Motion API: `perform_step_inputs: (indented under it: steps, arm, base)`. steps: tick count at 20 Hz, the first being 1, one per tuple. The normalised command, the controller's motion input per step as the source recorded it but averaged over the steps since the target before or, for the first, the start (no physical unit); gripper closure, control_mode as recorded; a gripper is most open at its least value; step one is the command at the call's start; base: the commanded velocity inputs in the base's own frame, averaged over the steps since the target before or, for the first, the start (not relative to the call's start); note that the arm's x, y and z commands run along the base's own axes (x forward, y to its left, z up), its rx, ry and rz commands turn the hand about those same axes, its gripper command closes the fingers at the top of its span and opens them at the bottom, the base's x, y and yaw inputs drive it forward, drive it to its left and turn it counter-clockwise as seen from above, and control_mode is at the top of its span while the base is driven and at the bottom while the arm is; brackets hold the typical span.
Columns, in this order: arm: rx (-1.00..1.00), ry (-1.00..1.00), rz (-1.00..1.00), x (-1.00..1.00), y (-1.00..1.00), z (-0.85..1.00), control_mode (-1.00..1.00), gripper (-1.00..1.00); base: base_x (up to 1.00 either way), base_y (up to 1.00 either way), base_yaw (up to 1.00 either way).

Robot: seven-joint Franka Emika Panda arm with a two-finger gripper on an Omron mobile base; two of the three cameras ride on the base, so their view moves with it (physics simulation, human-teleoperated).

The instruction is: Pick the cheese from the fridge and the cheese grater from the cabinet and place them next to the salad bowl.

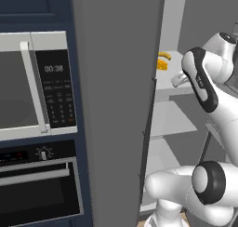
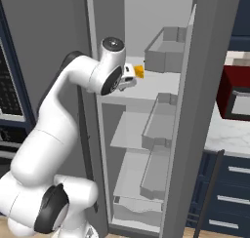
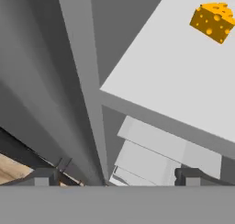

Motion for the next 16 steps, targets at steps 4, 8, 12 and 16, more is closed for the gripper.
perform_step_inputs:
  steps: [4, 8, 12, 16]
  arm:
    - [0.03, -0.02, 0.00, 0.26, -0.16, 0.00, -1.00, -1.00]
    - [0.00, 0.00, 0.00, 0.24, -0.22, 0.02, -1.00, -1.00]
    - [0.02, 0.00, 0.00, 0.27, -0.16, 0.02, -1.00, -1.00]
    - [0.02, -0.02, 0.00, 0.34, -0.13, 0.00, -1.00, -1.00]
  base:
    - [0.00, 0.00, 0.00]
    - [0.00, 0.00, 0.00]
    - [0.00, 0.00, 0.00]
    - [0.00, 0.00, 0.00]
